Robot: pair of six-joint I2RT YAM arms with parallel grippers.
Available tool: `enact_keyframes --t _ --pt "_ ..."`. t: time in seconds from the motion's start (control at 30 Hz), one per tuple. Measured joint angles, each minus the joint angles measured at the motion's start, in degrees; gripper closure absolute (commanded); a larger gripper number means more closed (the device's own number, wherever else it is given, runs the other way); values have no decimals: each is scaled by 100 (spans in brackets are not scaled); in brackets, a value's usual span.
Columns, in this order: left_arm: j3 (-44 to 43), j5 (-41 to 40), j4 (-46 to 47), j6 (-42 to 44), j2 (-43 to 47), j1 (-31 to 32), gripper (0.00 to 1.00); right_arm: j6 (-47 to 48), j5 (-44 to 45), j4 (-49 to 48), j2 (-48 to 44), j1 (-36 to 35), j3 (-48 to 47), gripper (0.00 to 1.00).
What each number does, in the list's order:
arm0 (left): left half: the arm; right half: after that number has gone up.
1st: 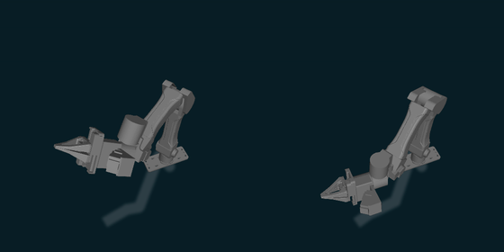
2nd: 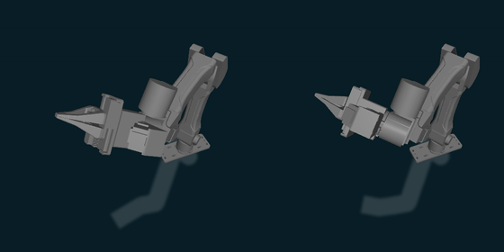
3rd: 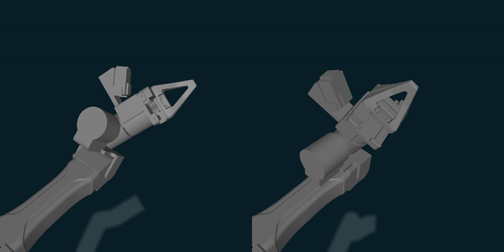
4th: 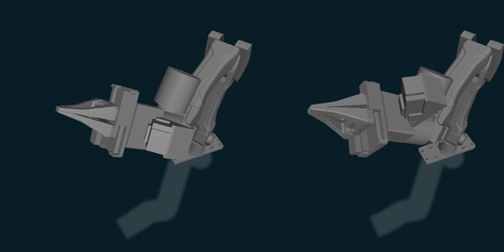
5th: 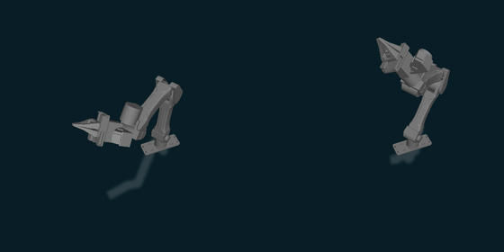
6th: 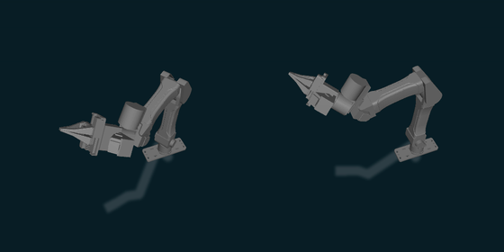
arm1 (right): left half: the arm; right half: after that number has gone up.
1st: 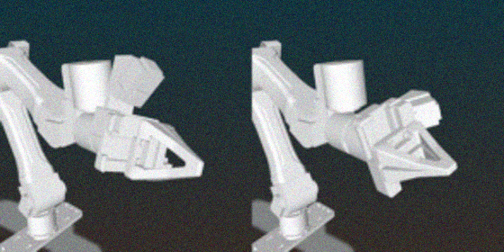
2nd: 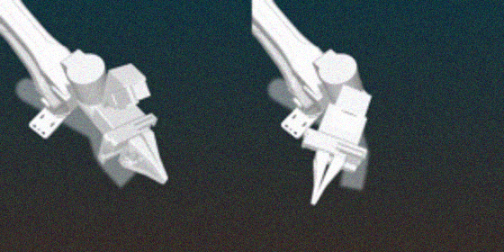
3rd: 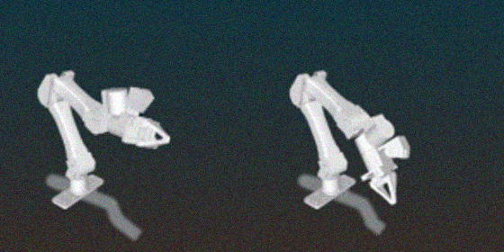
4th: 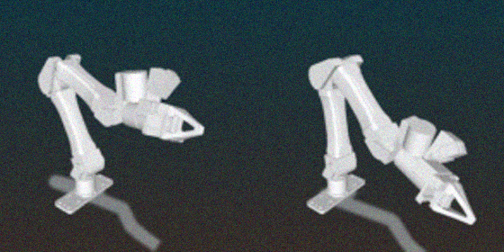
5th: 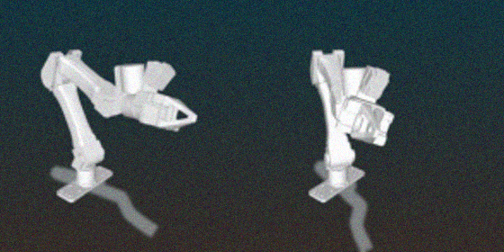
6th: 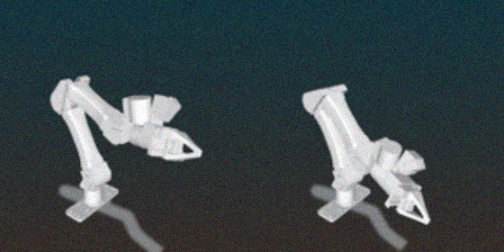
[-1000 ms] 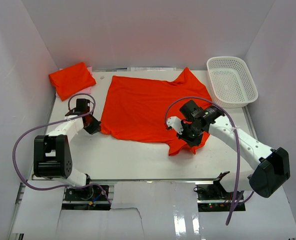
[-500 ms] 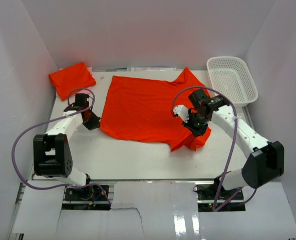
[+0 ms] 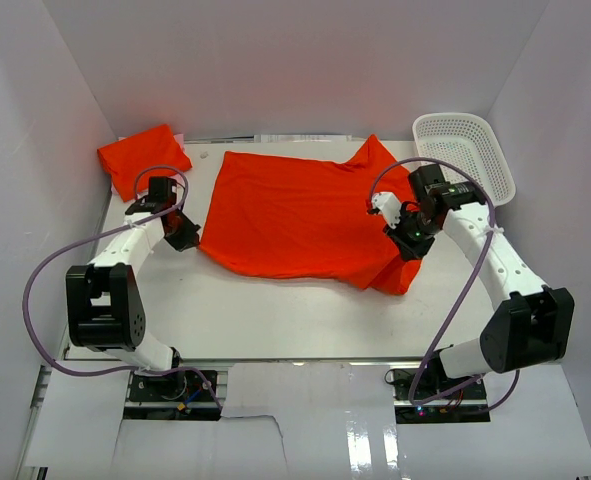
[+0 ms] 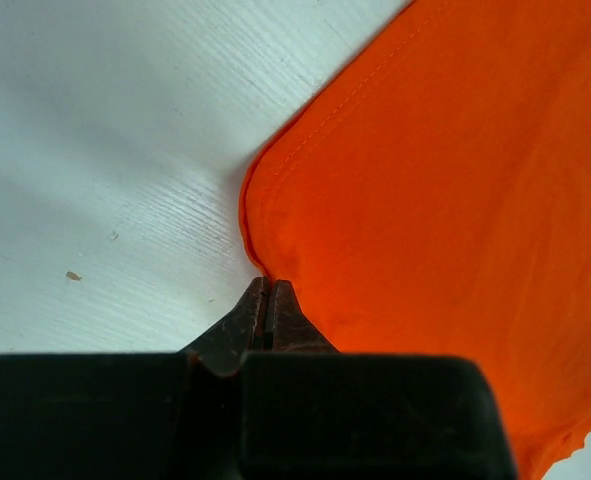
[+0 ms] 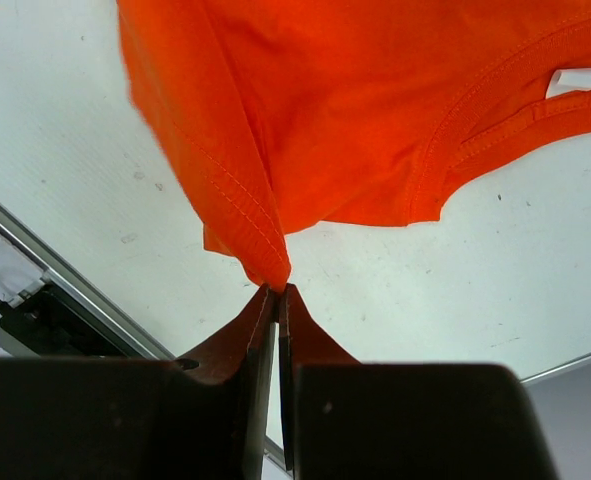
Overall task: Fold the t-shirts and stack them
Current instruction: Fold the flattened tshirt in 1/3 of the way
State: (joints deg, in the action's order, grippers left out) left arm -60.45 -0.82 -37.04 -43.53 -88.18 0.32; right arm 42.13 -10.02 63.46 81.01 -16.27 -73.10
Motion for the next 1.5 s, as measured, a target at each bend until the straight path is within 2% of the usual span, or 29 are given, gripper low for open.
enact_keyframes --t 0.4,0.77,1.13,1.5 --pt "-706 15 -343 2 -238 0 100 59 -243 7 136 269 -354 92" --pt "-800 0 -496 -66 -435 0 100 210 -291 9 450 680 -501 92" --pt "-992 2 -544 -94 -667 2 100 354 -404 -13 907 1095 -1060 92" --pt "-1659 42 -649 -153 -1078 2 100 361 -468 -46 1123 1156 -1093 92"
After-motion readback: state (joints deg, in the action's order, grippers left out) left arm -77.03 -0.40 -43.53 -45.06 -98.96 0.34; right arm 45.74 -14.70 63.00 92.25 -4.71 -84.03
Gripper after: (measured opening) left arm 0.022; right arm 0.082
